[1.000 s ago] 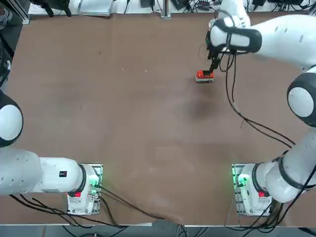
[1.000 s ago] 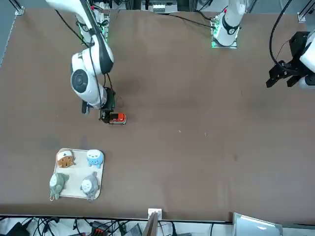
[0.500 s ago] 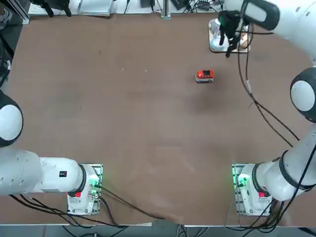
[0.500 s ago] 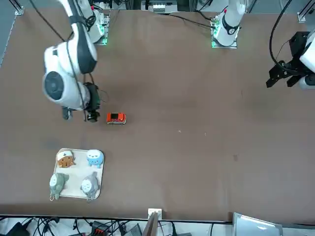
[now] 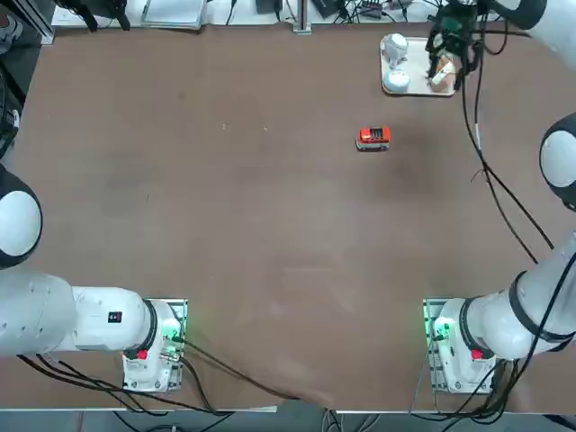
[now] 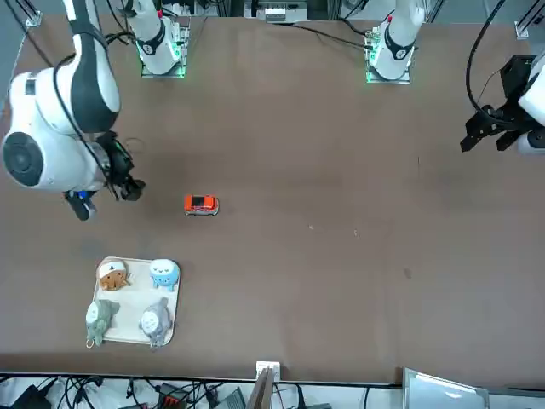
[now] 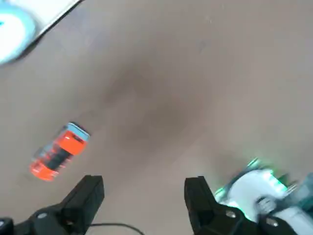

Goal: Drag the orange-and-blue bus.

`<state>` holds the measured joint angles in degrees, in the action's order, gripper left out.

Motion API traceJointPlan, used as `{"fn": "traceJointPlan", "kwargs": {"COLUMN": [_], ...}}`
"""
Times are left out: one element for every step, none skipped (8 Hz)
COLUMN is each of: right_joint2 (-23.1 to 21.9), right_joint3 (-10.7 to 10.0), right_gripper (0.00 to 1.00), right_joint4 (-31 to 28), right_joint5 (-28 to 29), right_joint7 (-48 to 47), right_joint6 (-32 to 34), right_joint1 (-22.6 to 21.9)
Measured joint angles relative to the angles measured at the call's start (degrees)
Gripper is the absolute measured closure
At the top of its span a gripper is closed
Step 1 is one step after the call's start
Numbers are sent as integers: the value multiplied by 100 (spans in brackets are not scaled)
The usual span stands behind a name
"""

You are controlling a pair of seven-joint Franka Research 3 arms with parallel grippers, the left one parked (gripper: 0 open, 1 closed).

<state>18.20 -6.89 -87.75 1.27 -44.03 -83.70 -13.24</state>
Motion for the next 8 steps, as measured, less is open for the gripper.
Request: {"fn": "traceJointPlan", "kwargs": {"right_joint2": [-22,-99,-242,-444,-742,-1039,-1340,-1636], "right_joint3": [-24,-30,-33,-3,117,276,412,528], "right_gripper": [0,0,0,0,0,0,0,0], "right_joint4": [104,159,145,56,-155,-350,-466,-518], "right_joint5": [-99,-108,-109,-109,-108,-108,-108,-108], "right_joint7": [1042,2120,3232,4323,5174,5479,5564,5564], "right_joint6": [86,100,-3,-276,-677,-946,-1049,-1075], "right_joint1": [159,429,695,944,1163,1271,1275,1252]}}
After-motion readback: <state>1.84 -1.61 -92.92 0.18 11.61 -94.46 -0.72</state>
